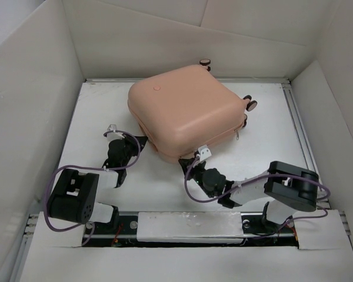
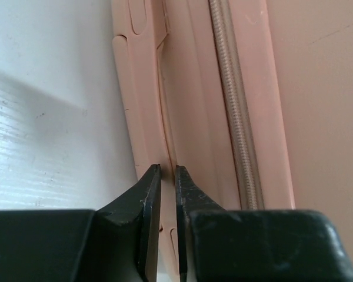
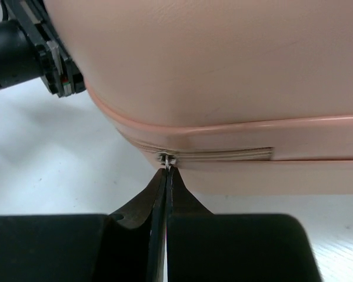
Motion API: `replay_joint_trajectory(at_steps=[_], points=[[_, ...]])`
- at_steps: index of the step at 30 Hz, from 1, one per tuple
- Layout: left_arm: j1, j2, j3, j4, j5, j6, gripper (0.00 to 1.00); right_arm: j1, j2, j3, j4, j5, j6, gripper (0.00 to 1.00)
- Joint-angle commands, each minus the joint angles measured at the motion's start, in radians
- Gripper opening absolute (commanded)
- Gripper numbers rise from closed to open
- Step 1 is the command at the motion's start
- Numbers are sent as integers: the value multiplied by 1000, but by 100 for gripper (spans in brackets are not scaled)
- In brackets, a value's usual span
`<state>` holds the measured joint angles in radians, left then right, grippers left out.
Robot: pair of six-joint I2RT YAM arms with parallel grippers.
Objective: Pack the luggage
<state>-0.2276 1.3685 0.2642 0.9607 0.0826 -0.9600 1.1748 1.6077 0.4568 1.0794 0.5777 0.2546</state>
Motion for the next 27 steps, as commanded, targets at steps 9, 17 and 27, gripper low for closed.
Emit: replay_joint_trajectory(at_steps=[9,17,27], points=[[-209,-40,-126,182,45,-28,0,6,-604,-158,-415,73,77,0],[-545,-109,-152,165,-177,-123,0,66,-874,-152,-881,-242,170,0],[-616,-100,-140,200,-224,-187,0,288,-667,120,-1075,-166,238,0]])
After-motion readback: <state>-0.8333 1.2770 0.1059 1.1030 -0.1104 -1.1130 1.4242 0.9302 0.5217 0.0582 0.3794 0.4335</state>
